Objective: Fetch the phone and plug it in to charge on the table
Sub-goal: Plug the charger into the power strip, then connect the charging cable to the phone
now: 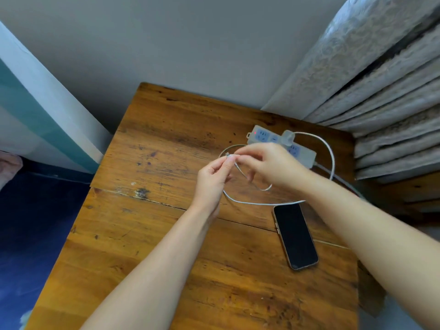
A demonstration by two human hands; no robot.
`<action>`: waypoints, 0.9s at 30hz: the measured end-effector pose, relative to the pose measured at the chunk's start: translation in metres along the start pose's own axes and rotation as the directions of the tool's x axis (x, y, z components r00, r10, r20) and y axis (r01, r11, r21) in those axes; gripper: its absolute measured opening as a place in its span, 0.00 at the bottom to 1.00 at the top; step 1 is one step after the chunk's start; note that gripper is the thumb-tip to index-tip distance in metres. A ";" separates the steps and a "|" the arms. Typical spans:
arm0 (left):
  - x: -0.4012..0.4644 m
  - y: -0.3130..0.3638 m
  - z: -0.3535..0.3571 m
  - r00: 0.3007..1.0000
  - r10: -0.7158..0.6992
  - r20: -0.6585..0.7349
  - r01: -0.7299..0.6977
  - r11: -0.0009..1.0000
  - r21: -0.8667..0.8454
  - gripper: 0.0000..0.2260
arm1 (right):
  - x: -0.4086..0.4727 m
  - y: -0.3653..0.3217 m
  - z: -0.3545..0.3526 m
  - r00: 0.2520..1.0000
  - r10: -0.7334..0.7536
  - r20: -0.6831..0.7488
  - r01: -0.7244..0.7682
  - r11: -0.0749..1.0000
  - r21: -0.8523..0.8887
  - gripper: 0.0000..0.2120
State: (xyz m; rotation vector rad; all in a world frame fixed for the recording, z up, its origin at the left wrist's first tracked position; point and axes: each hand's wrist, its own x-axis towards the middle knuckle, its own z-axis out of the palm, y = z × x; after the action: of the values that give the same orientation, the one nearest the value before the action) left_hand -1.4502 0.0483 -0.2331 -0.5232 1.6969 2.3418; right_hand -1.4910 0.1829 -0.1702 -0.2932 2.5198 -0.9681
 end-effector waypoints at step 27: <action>-0.081 -0.117 0.091 0.861 -0.509 -0.012 0.498 0.837 0.226 0.12 | -0.130 0.147 0.035 0.832 0.540 -0.128 -0.512 0.836 0.197 0.05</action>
State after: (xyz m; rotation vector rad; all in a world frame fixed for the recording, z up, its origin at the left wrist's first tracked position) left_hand -1.3482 0.1753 -0.2780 -0.7552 1.5356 1.7535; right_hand -1.3661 0.3138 -0.2529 0.5432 2.4450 -0.9760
